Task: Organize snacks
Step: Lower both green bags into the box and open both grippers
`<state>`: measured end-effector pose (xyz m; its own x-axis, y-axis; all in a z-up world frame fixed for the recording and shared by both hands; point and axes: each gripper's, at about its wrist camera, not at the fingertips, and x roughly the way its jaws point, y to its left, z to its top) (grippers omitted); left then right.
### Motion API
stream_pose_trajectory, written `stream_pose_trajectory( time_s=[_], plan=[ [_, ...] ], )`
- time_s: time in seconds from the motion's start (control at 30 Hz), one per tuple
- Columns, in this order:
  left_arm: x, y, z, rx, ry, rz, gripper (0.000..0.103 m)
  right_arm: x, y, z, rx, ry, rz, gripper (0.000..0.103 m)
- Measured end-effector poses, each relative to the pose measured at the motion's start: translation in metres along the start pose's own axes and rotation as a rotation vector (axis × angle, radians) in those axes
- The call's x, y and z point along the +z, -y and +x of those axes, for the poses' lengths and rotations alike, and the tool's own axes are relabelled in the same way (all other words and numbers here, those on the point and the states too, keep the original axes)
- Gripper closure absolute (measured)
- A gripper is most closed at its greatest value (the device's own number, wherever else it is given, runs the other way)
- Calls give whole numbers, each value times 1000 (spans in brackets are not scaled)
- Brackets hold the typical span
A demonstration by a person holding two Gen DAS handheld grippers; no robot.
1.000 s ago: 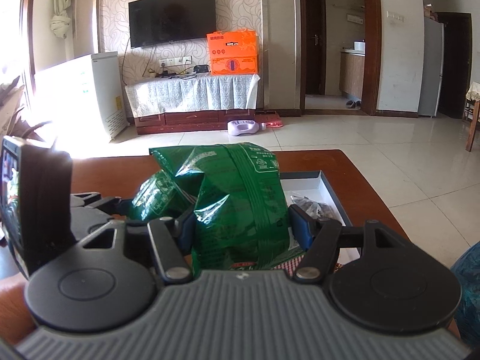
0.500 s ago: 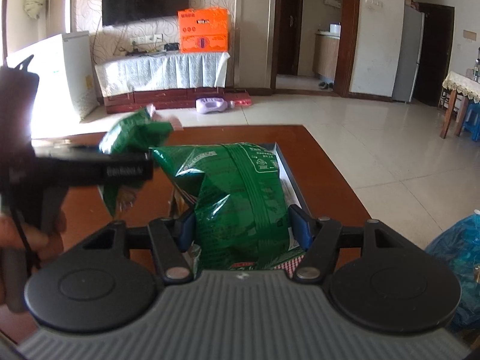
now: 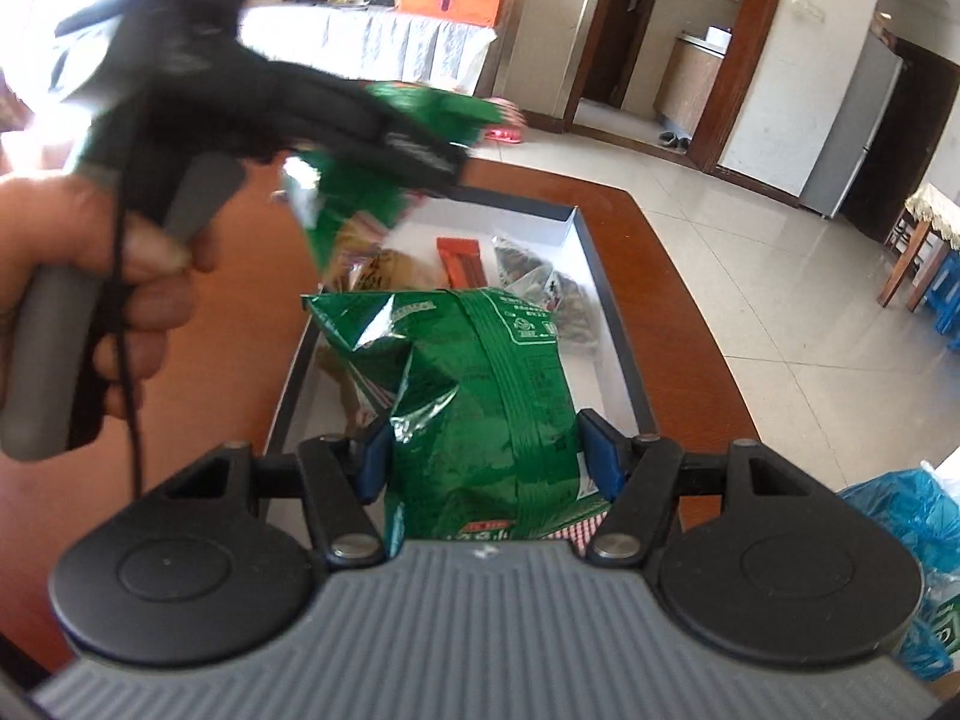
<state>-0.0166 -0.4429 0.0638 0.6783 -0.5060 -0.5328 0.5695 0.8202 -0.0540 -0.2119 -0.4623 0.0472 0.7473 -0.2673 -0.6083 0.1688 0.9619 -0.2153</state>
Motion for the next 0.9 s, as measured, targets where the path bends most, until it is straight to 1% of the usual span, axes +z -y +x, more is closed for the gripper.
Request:
stream_pose_trajectory(
  time_s=[0.03,0.17,0.3,0.37,0.47,0.57,0.7,0.77,0.9],
  plan=[
    [0,5,5,-7,-7,9,33,1,-1,2,-1,0,-10,37],
    [-4,20,17,1,-7,47,24,0,-5,5,-8,0,-29,37],
    [-7,31,20,-11,-3,64,19,-1,-7,8,-15,5,-40,37],
    [-7,33,21,-23,0,67,12,-1,-7,9,-18,6,-37,37],
    [-8,37,17,-43,8,78,8,-2,-10,7,-24,10,-39,37],
    [-10,42,13,-50,13,92,5,-4,-12,12,-33,14,-43,37],
    [-12,43,8,-46,17,106,4,-7,-15,14,-50,22,-56,36],
    [-14,45,5,-49,17,106,4,-9,-18,16,-63,11,-70,35],
    [-13,45,2,-53,20,107,4,-10,-20,16,-76,11,-86,28]
  ],
)
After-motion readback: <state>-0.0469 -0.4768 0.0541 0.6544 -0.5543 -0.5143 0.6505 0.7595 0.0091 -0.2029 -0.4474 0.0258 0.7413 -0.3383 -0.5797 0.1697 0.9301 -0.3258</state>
